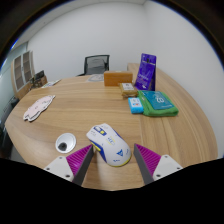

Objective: Arrange mouse

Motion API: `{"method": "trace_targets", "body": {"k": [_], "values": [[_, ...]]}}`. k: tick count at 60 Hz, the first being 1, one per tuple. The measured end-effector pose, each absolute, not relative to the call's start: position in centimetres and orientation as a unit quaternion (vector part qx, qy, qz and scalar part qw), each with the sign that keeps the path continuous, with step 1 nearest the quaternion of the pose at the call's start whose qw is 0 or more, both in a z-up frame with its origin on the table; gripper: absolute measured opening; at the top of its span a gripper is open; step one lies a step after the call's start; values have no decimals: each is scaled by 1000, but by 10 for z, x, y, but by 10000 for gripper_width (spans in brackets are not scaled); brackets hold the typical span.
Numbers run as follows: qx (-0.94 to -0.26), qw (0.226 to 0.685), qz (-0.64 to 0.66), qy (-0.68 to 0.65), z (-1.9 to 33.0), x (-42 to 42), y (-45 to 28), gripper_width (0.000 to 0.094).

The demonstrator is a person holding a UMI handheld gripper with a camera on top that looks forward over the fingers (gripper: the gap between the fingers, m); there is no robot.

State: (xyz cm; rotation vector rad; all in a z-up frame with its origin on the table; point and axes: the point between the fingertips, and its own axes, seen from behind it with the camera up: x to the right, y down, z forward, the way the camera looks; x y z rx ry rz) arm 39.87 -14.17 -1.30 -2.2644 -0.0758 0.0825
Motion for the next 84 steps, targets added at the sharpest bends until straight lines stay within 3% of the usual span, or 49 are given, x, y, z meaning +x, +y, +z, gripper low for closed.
{"method": "trace_targets", "body": {"k": [12,17,20,27,36,46,58,72,78,84], "values": [[-898,439,26,-29,-13,410,-95,801],[-898,439,23,-21,-13,414,-84,700],[-899,438,15,-13,-14,420,-78,529],[-900,435,6,5,-16,423,-79,478],[-910,414,2,33,-15,422,-81,342],[-906,421,32,42,18,345,-59,338],[-892,444,77,26,56,152,14,337],[-906,419,54,-1,18,-5,74,339],[-920,391,28,0,-10,-22,71,341],[-917,398,5,-2,-10,-23,70,387]]}}
